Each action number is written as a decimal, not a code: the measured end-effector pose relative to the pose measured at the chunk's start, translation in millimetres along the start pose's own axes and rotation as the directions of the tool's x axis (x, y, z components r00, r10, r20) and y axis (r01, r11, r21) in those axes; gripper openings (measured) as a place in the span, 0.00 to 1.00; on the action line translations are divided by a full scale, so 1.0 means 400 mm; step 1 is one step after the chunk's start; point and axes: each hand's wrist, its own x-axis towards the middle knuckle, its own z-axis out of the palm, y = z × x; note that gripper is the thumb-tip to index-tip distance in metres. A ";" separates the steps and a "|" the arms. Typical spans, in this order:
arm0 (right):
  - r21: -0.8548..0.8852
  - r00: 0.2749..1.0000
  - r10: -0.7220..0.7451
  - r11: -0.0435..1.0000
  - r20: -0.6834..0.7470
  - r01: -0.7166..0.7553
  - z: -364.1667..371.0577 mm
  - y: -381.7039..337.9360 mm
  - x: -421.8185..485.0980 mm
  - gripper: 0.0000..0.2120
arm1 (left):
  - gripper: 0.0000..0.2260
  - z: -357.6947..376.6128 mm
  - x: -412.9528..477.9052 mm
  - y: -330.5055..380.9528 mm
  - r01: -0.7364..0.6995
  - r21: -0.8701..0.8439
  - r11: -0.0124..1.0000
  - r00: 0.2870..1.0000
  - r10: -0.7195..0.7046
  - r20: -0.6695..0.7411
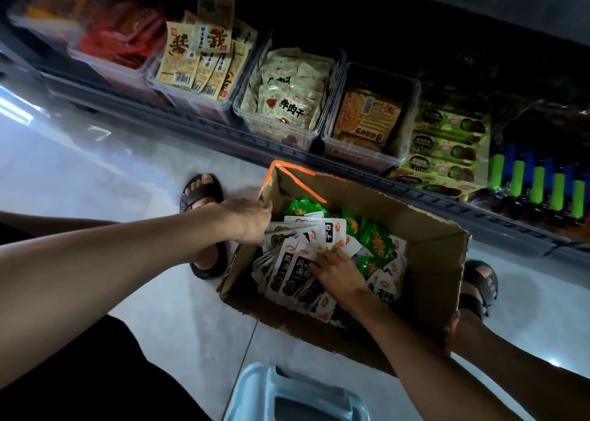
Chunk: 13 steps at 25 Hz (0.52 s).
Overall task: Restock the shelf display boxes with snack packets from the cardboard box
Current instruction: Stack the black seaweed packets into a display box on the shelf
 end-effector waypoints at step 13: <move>0.571 0.910 0.406 0.769 -0.086 -0.289 -0.718 0.315 -0.261 0.15 | 0.30 -0.298 -0.224 0.143 -0.427 -0.516 0.742 0.900 0.407 -0.158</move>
